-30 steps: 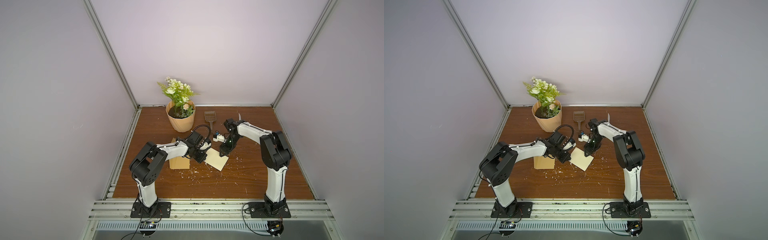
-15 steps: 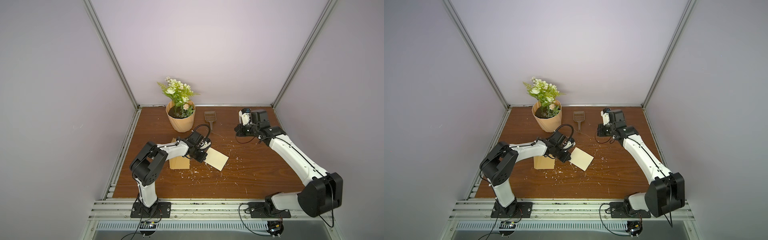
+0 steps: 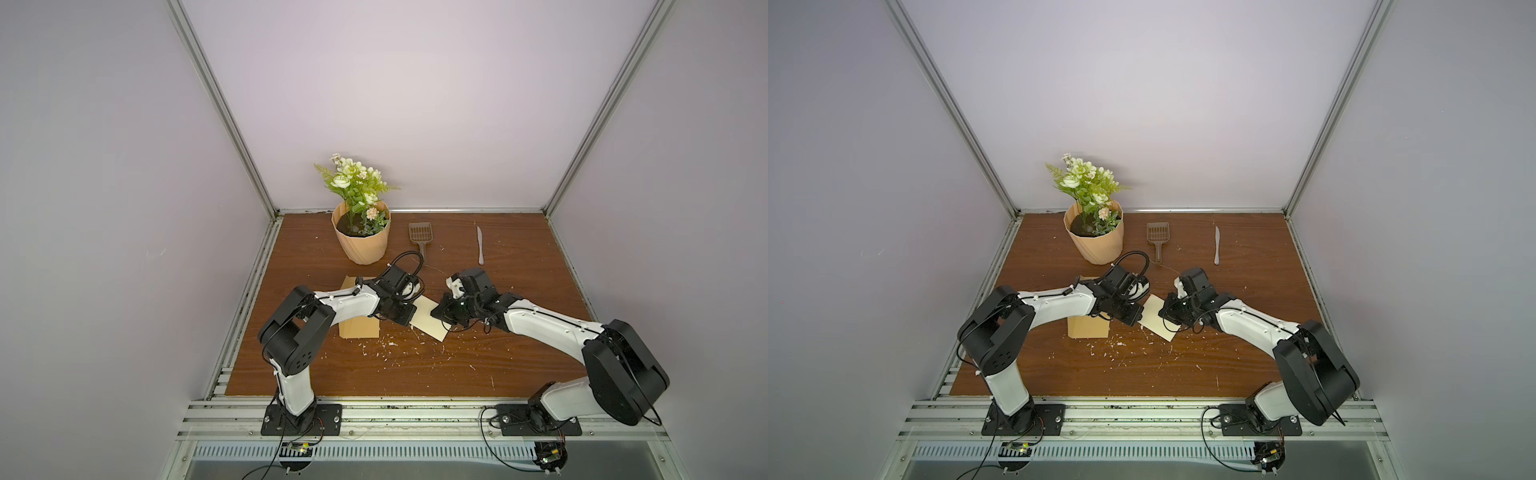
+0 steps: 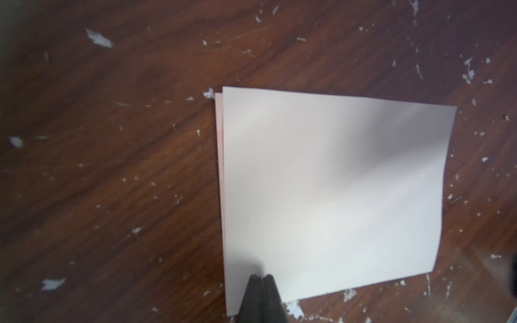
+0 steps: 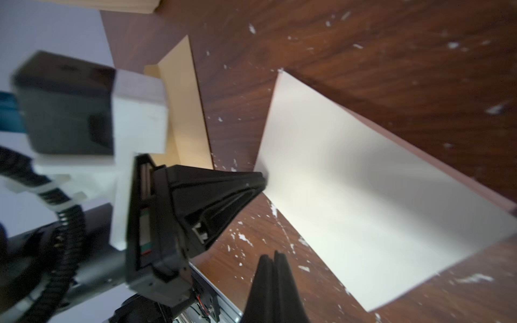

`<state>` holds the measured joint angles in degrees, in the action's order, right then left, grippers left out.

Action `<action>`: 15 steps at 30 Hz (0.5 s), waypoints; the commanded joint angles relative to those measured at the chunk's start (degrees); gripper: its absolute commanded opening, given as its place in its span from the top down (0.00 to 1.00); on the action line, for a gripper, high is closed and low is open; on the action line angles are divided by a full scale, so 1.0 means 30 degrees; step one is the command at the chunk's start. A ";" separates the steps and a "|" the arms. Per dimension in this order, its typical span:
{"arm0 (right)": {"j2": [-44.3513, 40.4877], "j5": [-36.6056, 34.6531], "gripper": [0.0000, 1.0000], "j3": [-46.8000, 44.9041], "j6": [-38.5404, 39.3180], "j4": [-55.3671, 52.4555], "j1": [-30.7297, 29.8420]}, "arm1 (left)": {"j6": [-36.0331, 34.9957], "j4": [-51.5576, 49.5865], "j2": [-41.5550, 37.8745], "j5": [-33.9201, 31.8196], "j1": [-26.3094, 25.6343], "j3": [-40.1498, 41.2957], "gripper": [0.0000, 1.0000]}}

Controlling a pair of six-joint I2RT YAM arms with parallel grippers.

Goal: Fold the letter paper in half and place it into the envelope
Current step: Fold the letter paper at the center of the board.

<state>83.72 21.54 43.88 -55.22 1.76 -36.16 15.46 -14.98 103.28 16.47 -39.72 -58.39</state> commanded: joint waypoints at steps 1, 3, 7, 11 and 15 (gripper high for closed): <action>0.0846 0.0667 1.00 -0.0566 -0.2122 0.2931 -0.0737 | 0.0800 -0.2242 0.1021 -0.0903 -0.0415 0.1042 1.00; 0.1456 0.0759 1.00 -0.0666 -0.2852 0.3879 -0.1182 | 0.0977 -0.2242 0.1021 -0.0856 -0.0436 0.1036 1.00; 0.2263 0.0468 1.00 -0.0333 -0.3337 0.4251 -0.1708 | 0.1143 -0.2270 0.0963 -0.0844 -0.0440 0.1170 1.00; 0.2677 0.0001 1.00 -0.0274 -0.3794 0.4753 -0.1860 | 0.1126 -0.2258 0.0875 -0.0831 -0.0440 0.1291 1.00; 0.3337 -0.0147 1.00 0.0048 -0.3937 0.4950 -0.2157 | 0.1086 -0.2349 0.0931 -0.0765 -0.0440 0.1161 1.00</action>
<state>92.90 22.41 42.57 -65.47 14.46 -41.95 18.09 -14.35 102.98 16.08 -39.86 -57.89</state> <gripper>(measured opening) 0.045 0.043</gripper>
